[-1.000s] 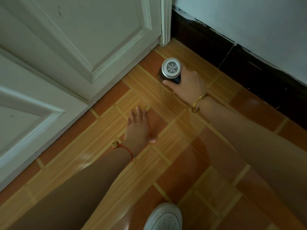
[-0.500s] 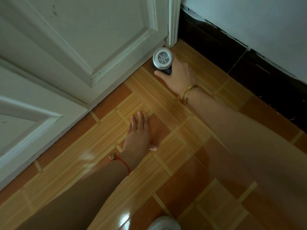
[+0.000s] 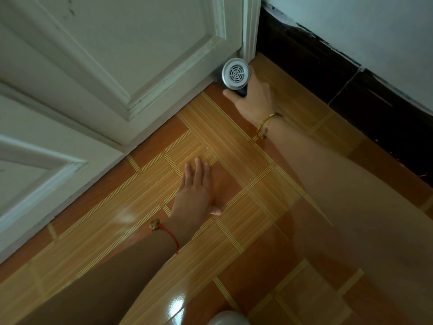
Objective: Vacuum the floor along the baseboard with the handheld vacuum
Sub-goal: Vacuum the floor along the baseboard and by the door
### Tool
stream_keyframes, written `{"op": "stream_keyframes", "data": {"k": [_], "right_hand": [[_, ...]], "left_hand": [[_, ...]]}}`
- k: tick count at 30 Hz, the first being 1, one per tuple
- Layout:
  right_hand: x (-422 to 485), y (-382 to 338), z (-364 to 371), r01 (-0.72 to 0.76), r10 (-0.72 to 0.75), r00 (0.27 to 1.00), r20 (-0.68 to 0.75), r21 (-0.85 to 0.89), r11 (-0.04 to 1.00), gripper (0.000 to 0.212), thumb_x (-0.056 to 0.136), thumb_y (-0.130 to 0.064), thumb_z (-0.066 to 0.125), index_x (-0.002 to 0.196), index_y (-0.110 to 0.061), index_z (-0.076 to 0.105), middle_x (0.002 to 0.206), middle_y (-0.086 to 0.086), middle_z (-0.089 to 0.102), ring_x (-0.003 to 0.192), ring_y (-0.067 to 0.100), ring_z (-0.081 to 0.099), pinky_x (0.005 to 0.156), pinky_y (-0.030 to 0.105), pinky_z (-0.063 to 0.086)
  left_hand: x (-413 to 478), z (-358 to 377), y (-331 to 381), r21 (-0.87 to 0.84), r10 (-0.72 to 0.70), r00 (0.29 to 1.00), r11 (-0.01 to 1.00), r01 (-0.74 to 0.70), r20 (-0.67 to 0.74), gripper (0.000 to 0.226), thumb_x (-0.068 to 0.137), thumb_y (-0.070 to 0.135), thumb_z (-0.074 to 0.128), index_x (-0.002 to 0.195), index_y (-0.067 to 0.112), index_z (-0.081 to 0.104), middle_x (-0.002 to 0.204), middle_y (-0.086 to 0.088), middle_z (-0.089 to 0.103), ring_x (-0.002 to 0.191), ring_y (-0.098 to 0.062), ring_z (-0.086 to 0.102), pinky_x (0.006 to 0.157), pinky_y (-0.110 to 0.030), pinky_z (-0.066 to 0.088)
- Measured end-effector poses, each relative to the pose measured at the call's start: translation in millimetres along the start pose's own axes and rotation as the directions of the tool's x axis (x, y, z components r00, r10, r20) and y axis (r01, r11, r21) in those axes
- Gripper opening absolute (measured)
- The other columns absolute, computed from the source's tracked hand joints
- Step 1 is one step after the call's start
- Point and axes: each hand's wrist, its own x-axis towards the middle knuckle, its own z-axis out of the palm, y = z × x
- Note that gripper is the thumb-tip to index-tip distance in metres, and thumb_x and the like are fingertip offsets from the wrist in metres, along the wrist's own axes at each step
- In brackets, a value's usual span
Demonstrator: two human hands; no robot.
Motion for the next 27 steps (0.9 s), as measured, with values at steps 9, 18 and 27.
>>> {"op": "stream_keyframes", "data": {"k": [9, 18, 27], "right_hand": [[-1, 29, -34, -0.199, 0.149, 0.947, -0.286, -0.153, 0.968, 0.068, 0.087, -0.040, 0.066, 0.143, -0.018, 0.035, 0.125, 0.004, 0.065, 0.112, 0.025, 0.063, 0.082, 0.033, 0.050], [-27, 2, -13, -0.010, 0.012, 0.997, 0.073, -0.027, 1.000, 0.065, 0.081, -0.043, 0.072, 0.137, -0.021, 0.046, 0.124, -0.003, 0.064, 0.114, 0.016, 0.059, 0.093, 0.027, 0.047], [-67, -37, 41, 0.057, -0.066, 0.952, 0.300, 0.038, 0.998, 0.064, 0.081, -0.042, 0.073, 0.136, -0.023, 0.047, 0.129, -0.002, 0.062, 0.119, 0.019, 0.056, 0.097, 0.029, 0.044]], "left_hand": [[2, 1, 1, -0.005, -0.009, 1.000, 1.000, 0.009, 0.007, 0.126, 0.078, 0.049, 0.072, 0.152, 0.004, -0.019, 0.161, -0.020, -0.024, 0.149, -0.041, -0.016, 0.122, -0.043, -0.001], [0, 4, -1, -0.007, -0.005, 1.000, 1.000, 0.005, -0.026, 0.127, 0.076, 0.052, 0.072, 0.153, 0.006, -0.018, 0.162, -0.018, -0.023, 0.149, -0.041, -0.015, 0.121, -0.043, 0.002], [-10, 15, -14, -0.166, 0.051, 0.993, 0.984, -0.069, -0.110, 0.129, 0.075, 0.057, 0.073, 0.153, 0.013, -0.021, 0.162, -0.009, -0.025, 0.149, -0.029, -0.022, 0.122, -0.044, 0.005]]}}
